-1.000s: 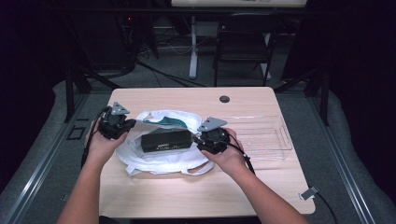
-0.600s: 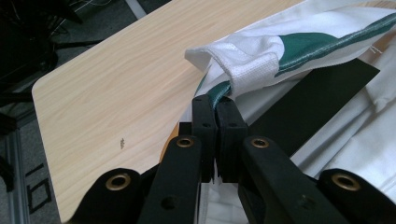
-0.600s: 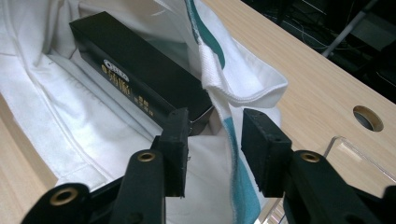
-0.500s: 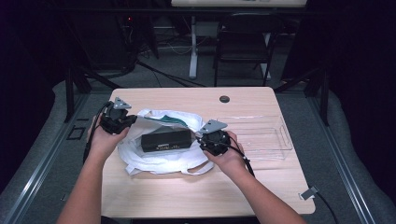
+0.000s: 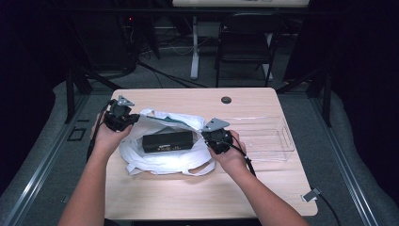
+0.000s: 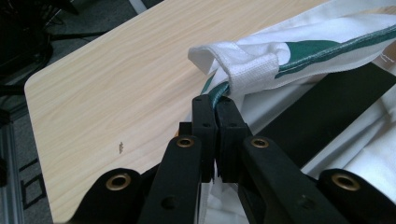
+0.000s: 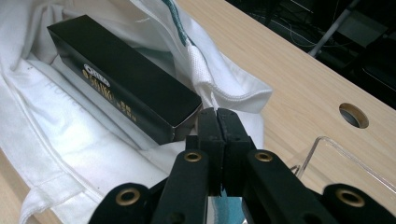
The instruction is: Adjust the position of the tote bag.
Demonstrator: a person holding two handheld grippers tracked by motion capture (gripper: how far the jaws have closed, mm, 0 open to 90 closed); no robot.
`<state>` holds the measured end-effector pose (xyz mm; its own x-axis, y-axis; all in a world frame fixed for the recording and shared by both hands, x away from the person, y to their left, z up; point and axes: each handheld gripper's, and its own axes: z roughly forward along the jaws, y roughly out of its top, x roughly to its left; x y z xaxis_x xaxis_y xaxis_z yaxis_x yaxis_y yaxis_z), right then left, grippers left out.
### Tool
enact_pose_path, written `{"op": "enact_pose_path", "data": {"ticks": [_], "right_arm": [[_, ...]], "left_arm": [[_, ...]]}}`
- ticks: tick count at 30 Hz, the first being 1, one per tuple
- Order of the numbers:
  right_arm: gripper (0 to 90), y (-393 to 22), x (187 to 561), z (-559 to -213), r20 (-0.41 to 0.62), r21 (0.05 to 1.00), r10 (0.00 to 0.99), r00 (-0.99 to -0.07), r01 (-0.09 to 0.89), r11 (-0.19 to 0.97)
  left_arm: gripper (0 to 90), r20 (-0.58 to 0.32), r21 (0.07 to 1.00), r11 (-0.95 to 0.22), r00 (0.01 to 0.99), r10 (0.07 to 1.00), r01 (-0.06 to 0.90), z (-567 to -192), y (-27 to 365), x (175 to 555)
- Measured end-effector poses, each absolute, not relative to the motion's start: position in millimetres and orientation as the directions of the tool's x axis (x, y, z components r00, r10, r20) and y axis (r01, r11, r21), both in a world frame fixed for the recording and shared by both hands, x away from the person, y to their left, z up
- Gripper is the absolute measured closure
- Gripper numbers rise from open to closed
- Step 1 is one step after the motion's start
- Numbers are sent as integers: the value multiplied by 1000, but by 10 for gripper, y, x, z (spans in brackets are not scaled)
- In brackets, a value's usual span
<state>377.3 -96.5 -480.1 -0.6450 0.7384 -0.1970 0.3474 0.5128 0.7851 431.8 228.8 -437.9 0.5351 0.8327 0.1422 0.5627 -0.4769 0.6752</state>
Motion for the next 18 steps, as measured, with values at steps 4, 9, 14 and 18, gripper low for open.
{"op": "enact_pose_path", "data": {"ticks": [4,9,14,18], "right_arm": [[899,-972,3797,-4796,-186,788,748,-637,359,501],[899,-984,3831,-4783,-170,795,764,-623,372,480],[899,-967,3862,-4787,-166,795,770,-616,379,474],[899,-962,3890,-4781,-163,795,775,-611,383,469]], "left_arm": [[885,150,673,-481,534,832,562,-4373,2273,4343],[884,156,670,-486,533,831,561,-4382,2263,4372],[885,153,667,-483,529,834,568,-4398,2259,4407],[885,153,667,-477,522,839,572,-4412,2252,4429]]}}
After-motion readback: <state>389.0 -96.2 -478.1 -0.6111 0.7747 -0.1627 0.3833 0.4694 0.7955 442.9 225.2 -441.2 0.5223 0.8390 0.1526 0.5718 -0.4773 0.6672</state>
